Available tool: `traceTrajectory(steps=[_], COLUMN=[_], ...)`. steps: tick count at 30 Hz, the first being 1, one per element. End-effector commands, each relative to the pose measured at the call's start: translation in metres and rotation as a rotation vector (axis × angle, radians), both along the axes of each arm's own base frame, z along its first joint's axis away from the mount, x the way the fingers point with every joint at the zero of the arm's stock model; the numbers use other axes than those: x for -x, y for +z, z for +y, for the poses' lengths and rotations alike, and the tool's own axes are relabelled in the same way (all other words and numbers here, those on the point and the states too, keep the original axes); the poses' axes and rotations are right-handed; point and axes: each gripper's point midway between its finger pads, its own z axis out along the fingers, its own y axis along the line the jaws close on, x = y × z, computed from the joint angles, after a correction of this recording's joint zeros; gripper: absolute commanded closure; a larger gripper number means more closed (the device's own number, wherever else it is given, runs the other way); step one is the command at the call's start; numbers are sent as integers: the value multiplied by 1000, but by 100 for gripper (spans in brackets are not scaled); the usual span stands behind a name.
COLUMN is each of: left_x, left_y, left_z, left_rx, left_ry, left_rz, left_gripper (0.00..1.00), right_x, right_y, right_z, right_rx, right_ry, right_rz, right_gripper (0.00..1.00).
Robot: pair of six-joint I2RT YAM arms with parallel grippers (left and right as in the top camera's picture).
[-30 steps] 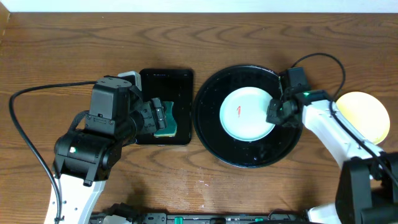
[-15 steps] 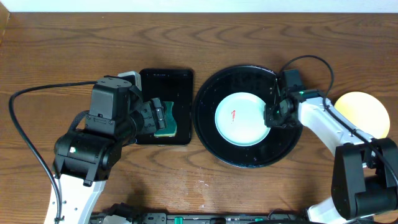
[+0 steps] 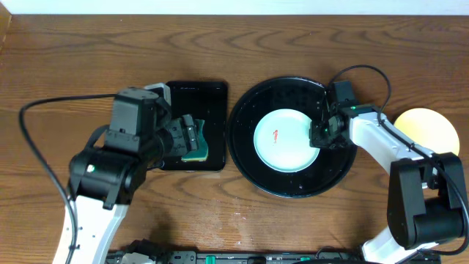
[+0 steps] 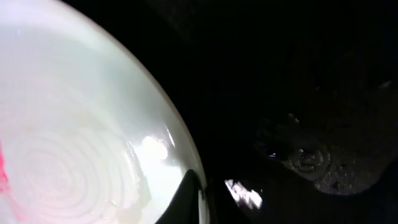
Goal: Clean dirty plates on tray and stack at the side
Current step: 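Grasp the green sponge from the black tray with left gripper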
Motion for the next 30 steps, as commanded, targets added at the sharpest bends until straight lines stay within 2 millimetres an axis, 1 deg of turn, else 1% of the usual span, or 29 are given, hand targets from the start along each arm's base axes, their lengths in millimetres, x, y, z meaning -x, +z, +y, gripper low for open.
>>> traceTrajectory(steps=[1,2,4,6,7,8,11,14,17,20,24,27,28,30], left_x=[-1,-3,-5,-8,-9,-11,-17,-28,-42,-54,-57,-57,-58,-60], left_y=[-6,-11,-21,-44,-54,-68,-107,-146,-175,-197,-228,-247,-252,-261], left_z=[-2,2,10,27,33,37,35,32,23,11,8,8,8,8], left_rx=[-5,-28,-76,-151,-173,-195,-220,-239,-226,-195,-205,-217,-220,-221], left_ry=[-12,4,34,129,165,197,203,204,187,152,142,141,140,140], left_rz=[32,42,61,118,145,180,260,323,363,385,439,472,478,483], left_gripper=[18,22,25,26,26,26,27,27,27,27,38,45,51,72], right_x=[5,5,5,6,6,6,6,7,7,7,7,7,7,7], right_y=[-14,-14,-13,-13,-13,-13,-13,-14,-13,-14,-14,-14,-14,-14], right_z=[-3,-3,-3,-3,-3,-3,-3,-3,-3,-3,-3,-3,-3,-3], right_rx=[24,24,25,25,25,25,25,26,26,26,26,26,26,26], right_ry=[-18,-18,-18,-18,-18,-17,-17,-17,-17,-17,-17,-18,-18,-18], right_rz=[40,40,40,44,44,44,44,47,46,47,47,47,47,47], right_gripper=[99,99,99,99,99,99,99,99,99,99,99,99,99,99])
